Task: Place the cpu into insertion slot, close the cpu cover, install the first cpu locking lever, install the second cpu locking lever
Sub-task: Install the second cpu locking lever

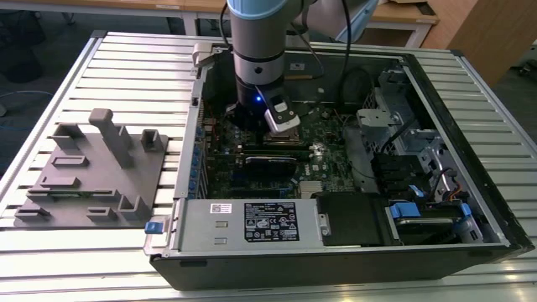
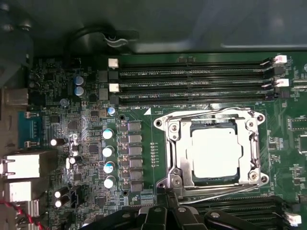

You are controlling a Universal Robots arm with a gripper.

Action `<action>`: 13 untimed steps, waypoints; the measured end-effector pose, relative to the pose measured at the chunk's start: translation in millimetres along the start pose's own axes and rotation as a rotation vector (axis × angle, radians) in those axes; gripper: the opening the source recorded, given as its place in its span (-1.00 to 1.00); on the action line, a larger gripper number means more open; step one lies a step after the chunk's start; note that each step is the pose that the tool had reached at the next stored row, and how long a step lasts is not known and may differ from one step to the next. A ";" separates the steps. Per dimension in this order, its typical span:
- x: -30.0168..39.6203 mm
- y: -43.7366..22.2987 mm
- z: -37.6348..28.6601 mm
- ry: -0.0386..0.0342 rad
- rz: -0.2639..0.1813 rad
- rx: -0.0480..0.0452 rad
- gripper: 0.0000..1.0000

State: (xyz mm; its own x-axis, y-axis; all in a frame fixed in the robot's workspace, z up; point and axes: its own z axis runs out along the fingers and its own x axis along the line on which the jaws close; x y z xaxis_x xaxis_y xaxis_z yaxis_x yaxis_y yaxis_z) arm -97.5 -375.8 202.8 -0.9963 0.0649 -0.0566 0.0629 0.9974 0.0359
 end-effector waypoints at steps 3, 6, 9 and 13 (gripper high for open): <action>-0.6 -0.2 -2.0 0.0000 0.000 -0.0001 -0.80; -0.9 -1.2 -2.1 0.0001 0.000 0.0001 -0.80; -1.1 -5.1 -2.2 0.0000 0.000 0.0000 -0.80; -1.4 -9.5 -2.1 0.0001 0.000 -0.0007 -0.80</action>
State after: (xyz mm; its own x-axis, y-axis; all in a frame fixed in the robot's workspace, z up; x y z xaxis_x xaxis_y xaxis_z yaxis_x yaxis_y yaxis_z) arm -96.9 -385.3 204.7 -0.9963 0.0650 -0.0565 0.0630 0.9973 0.0365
